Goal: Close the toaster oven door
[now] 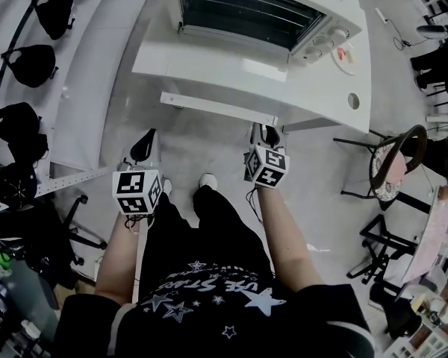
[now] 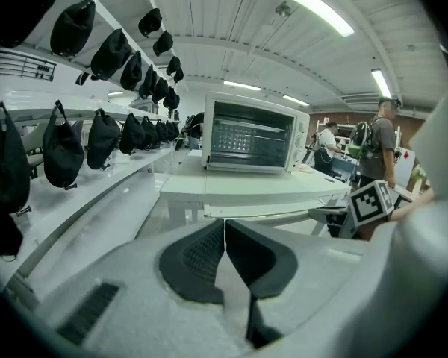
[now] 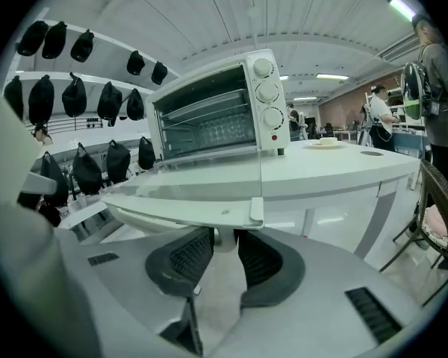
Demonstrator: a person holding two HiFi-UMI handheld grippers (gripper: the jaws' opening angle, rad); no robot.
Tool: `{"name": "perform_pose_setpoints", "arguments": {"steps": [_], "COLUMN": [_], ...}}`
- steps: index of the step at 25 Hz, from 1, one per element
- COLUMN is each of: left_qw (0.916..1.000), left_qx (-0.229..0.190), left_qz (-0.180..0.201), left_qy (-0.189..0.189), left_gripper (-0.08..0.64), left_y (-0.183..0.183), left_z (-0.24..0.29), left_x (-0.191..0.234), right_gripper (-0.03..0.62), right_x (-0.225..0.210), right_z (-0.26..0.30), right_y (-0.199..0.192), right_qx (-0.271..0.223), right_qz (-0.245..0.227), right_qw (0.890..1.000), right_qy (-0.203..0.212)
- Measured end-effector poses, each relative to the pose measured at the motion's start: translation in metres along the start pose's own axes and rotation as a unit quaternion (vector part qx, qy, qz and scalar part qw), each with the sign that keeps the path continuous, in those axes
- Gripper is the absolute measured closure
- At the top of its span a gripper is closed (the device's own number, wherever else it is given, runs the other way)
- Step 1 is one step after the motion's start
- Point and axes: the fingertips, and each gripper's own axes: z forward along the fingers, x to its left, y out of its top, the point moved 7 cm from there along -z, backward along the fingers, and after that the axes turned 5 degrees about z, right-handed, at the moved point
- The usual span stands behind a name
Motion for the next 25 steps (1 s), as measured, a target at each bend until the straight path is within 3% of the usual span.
{"name": "perform_pose_setpoints", "arguments": {"steps": [25], "left_qw": [0.9981], "left_qx": [-0.061], "left_qz": [0.005], "left_qy": [0.002], "left_gripper": [0.537], "left_y": [0.052], "left_z": [-0.021], "left_x": [-0.006], "right_gripper": [0.495], "right_x": [0.017], "right_z": [-0.048], "right_y": [0.077], "right_qx": [-0.036], "right_qz": [0.034], "right_qw": [0.998], "right_qy": [0.025]}}
